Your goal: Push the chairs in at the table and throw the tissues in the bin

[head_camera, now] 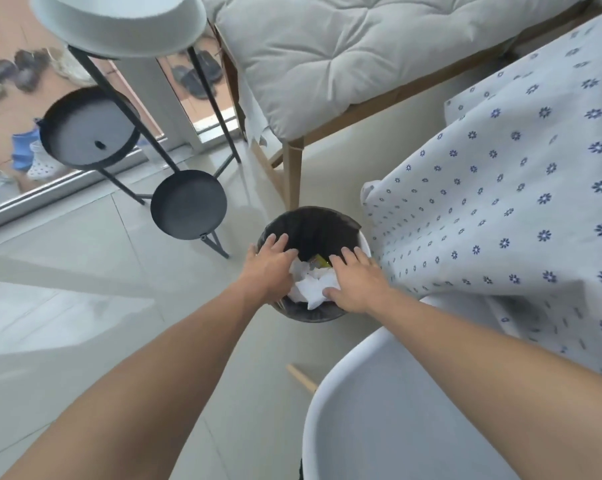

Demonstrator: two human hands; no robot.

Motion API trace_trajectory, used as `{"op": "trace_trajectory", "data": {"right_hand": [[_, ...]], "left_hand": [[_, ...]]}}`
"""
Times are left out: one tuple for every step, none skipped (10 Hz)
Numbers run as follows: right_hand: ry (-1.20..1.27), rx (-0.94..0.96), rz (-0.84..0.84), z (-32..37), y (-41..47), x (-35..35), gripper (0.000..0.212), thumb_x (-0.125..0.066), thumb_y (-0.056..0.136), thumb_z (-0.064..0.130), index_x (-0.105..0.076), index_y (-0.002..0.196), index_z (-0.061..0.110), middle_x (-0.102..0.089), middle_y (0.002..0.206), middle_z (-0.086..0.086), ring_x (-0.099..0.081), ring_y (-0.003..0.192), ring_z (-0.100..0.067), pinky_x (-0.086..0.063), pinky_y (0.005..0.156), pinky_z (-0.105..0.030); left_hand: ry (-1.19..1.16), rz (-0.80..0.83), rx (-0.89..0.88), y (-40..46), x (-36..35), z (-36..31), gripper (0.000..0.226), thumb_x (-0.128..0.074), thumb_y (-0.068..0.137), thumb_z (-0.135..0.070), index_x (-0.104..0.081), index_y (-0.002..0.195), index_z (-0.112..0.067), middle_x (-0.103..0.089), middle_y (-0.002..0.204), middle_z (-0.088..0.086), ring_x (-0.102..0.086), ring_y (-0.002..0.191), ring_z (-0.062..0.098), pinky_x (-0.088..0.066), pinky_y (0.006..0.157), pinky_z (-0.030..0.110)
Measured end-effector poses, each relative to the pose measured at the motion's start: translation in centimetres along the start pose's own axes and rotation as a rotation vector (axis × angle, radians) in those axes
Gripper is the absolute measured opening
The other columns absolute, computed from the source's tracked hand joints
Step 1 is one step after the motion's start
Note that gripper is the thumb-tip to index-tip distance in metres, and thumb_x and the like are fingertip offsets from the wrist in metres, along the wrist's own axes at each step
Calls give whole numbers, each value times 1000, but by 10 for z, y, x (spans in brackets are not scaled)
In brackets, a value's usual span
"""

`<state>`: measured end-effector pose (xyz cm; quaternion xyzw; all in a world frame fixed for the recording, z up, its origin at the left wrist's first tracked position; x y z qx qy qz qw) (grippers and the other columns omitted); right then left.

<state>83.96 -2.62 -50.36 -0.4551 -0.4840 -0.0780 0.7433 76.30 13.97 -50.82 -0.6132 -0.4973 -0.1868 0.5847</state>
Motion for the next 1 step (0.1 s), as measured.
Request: {"op": "trace_trajectory", "data": {"right_hand": [[-4,-9,-25,3,-12,10,82,-45,95,63,-18,160,20,-5,171,-14,2,156,-37,-10,124,-58]], "left_hand": [[60,3,39,-13,12,7,69,-49,101,-46,-19,159,-26,4,173,6,6,158,32,-5,123,67]]}}
Point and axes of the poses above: each hand's wrist, its own y-axis towards the middle knuckle, its own x-axis out of the back of the hand, z = x × y, the point moved 5 cm from there along y, towards the middle knuckle
